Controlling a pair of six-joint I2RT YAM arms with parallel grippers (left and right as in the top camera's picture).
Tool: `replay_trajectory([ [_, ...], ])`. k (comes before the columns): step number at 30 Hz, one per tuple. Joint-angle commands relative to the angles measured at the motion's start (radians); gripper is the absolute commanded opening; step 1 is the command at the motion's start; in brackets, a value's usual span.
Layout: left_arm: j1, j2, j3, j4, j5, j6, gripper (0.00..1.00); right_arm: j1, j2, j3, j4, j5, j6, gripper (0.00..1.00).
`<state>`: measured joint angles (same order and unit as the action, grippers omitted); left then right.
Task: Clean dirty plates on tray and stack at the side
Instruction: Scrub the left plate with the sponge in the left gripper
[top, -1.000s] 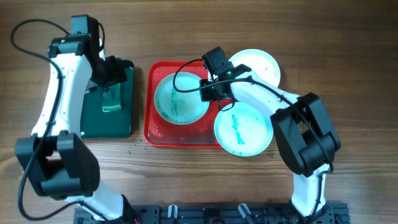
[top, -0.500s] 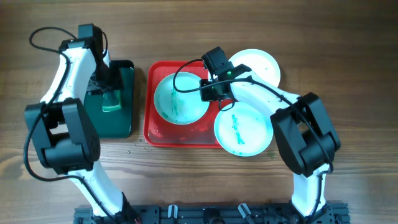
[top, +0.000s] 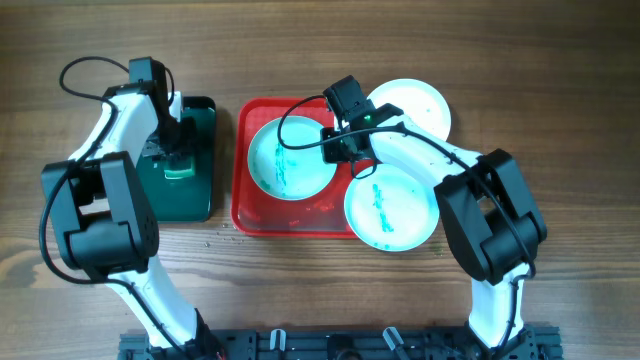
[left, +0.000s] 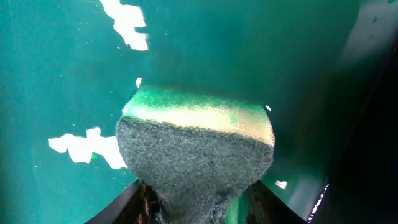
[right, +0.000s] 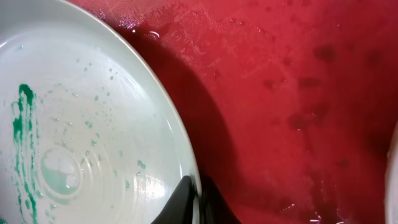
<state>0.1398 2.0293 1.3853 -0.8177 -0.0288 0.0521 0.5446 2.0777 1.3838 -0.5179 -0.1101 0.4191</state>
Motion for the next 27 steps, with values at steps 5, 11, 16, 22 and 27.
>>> replay_trajectory([
  [5, 0.003, 0.008, -0.031, 0.0, 0.017, 0.014, 0.04, 0.006, 0.044, 0.008, -0.013, 0.032, 0.0, 0.04],
  [11, 0.003, -0.142, 0.05, -0.108, 0.114, -0.03, 0.04, 0.006, 0.044, 0.008, -0.01, 0.019, -0.001, 0.04],
  [16, 0.002, -0.29, 0.06, -0.119, 0.367, -0.03, 0.04, -0.005, 0.044, 0.008, -0.011, -0.065, -0.04, 0.04],
  [22, -0.156, -0.26, -0.009, -0.057, 0.457, -0.09, 0.04, -0.016, 0.044, 0.008, -0.023, -0.111, -0.053, 0.04],
  [27, -0.338, -0.219, -0.162, 0.153, 0.267, -0.335, 0.04, -0.034, 0.044, 0.008, -0.037, -0.128, -0.052, 0.04],
])
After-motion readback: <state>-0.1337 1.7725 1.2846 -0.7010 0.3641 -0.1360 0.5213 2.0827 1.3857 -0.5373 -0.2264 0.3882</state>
